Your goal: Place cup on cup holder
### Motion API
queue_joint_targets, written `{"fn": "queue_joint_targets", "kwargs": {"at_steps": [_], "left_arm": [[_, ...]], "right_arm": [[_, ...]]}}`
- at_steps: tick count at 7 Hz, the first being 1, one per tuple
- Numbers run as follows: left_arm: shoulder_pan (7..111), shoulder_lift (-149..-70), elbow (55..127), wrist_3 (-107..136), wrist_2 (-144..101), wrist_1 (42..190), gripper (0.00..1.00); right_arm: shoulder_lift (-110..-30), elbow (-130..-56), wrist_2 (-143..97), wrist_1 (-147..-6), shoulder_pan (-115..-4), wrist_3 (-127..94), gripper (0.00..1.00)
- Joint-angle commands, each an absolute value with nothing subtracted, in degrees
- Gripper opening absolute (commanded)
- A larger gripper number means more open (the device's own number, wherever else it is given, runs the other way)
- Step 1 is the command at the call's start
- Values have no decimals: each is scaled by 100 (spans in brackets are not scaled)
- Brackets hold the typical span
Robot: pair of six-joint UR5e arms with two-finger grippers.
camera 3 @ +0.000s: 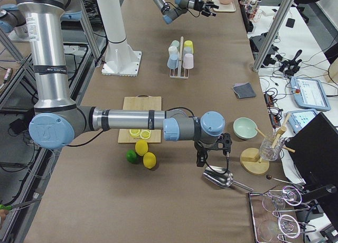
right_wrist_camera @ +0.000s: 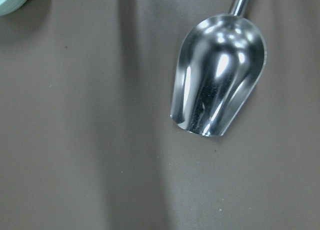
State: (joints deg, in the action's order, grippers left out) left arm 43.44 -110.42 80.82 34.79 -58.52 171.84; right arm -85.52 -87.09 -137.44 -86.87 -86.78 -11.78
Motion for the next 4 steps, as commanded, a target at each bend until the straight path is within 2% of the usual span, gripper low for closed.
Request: {"fn": "queue_joint_targets", "kwargs": {"at_steps": [1,3,4], "left_arm": [[5741,-10969,7543,3823,-7611,16248,98],[6965,-10890,7427,3754,-9684,14606,98],[7239,-10890,7105,3509,-10451,14320,98]], "right_arm": [[-8604,-9043,-13430,-8745,-8719,-1965,98],[-8613,-9306,-13509,-8745,-8675,-2381,99],[-8639,-9308,-13509,-8745,-8666,-2356,99]]}}
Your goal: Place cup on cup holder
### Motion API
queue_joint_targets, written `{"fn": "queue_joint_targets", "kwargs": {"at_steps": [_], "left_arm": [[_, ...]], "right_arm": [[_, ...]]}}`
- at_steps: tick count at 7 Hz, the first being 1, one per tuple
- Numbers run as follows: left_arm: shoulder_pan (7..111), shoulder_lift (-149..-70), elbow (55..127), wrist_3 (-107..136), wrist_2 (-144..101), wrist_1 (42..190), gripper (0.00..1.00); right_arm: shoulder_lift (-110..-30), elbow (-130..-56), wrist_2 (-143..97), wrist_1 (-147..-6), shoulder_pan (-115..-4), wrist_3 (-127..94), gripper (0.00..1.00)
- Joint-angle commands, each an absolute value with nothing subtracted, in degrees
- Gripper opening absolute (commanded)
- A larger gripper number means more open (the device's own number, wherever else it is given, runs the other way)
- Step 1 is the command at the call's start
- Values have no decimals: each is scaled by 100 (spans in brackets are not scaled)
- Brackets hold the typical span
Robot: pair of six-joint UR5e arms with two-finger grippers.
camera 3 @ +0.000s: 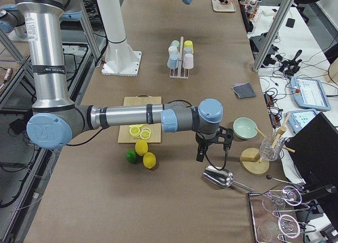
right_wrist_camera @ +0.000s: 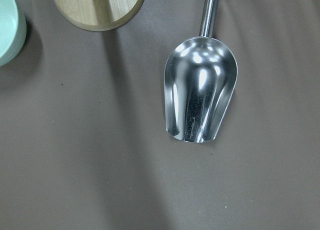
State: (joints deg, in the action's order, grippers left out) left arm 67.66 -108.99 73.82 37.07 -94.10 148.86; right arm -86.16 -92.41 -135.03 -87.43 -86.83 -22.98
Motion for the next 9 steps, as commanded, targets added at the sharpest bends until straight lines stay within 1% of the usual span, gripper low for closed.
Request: {"fn": "queue_joint_targets", "kwargs": {"at_steps": [1,2,3,5,6,7,9], "left_arm": [[7451,-10855,6867,3072,-10990,13830,98],[7645,-10854,6899,2432,-11535,12842,98],[7829,-10698,6960,1791,-11879,12171,98],[8023,-10469,7223,648,-12162,10748,97],[8259,-10224,7442,85,-12173,10227,97],[8401,-10048,7653,-69,-12225,9952,97],[8402,-9739,7900,183,-12663,9940,97]], "right_arm": [[-8640,-9290,-13509,-8728,-8605,-2347,99],[-8640,-9299,-13509,-8728,-8596,-2338,99],[-8648,-9290,-13465,-8728,-8587,-2338,99],[-8657,-9290,-13474,-8736,-8569,-2338,99],[-8649,-9281,-13448,-8736,-8569,-2338,99],[-8648,-9281,-13439,-8736,-8569,-2338,99],[-8657,-9281,-13439,-8736,-8569,-2338,99]]}}
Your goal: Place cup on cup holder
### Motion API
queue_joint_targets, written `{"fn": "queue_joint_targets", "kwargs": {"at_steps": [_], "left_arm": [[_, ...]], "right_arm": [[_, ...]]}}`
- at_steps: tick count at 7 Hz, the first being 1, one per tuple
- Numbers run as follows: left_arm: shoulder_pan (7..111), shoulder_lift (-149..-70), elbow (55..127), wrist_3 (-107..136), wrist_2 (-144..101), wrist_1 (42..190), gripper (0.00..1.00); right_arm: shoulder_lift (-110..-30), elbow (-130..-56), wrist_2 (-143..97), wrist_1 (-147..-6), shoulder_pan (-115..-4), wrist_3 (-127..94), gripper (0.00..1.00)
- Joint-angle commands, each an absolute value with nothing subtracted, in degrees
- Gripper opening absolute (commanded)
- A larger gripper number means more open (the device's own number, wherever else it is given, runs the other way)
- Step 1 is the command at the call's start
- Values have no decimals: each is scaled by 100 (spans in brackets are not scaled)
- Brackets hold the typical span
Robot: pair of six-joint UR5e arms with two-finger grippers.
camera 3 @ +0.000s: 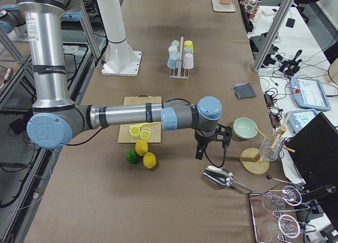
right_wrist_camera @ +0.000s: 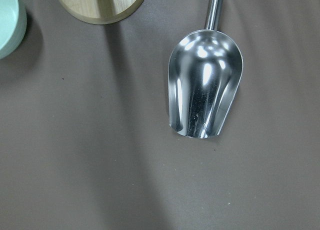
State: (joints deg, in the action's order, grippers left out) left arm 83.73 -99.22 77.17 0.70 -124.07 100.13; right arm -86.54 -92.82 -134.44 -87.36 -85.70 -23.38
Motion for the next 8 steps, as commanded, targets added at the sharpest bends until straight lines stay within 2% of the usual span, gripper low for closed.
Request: {"fn": "queue_joint_targets", "kwargs": {"at_steps": [1,8], "left_arm": [[8402,-9703,7954,454,-12970,9984,97],[8455,-9167,7936,360,-13078,10398,97]], "right_arm": [[-8657,-9273,-13438,-8736,-8561,-2347,99],[-8657,-9290,-13245,-8727,-8499,-2338,99]]}}
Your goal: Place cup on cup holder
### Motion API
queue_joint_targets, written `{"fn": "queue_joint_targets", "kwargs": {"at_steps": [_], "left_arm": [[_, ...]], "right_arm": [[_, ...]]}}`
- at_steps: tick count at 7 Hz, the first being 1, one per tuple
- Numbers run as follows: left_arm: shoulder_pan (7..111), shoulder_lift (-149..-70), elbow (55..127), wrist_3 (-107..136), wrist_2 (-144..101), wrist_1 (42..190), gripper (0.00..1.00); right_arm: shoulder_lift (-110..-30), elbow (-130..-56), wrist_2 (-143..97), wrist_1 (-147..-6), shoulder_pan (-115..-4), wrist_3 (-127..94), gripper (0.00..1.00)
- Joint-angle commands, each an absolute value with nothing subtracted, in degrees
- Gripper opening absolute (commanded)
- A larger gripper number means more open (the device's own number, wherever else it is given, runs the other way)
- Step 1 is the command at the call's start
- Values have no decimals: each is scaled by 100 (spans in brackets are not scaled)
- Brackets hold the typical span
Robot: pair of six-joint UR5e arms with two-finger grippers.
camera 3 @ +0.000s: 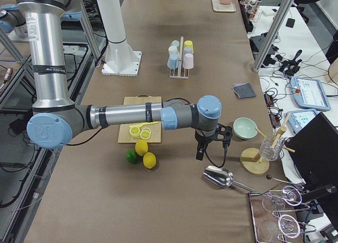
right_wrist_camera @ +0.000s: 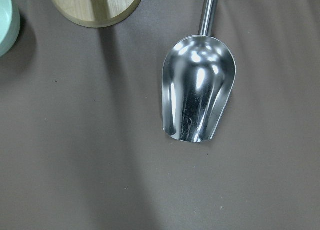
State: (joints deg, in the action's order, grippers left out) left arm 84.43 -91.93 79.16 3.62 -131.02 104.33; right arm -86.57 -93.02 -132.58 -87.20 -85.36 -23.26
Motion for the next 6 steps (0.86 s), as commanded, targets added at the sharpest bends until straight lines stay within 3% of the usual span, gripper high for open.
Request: {"fn": "queue_joint_targets", "kwargs": {"at_steps": [1,3,6], "left_arm": [[8464,-9106,8189,369,-13061,10371,97],[8446,-9071,9067,369,-13069,9678,97],[8402,-8623,8563,369,-13035,11143,97]], "right_arm": [[-8657,-9290,-13254,-8728,-8499,-2355,99],[-8657,-9290,-13254,-8736,-8508,-2373,100],[-8692,-9325,-13263,-8745,-8508,-2347,100]]}}
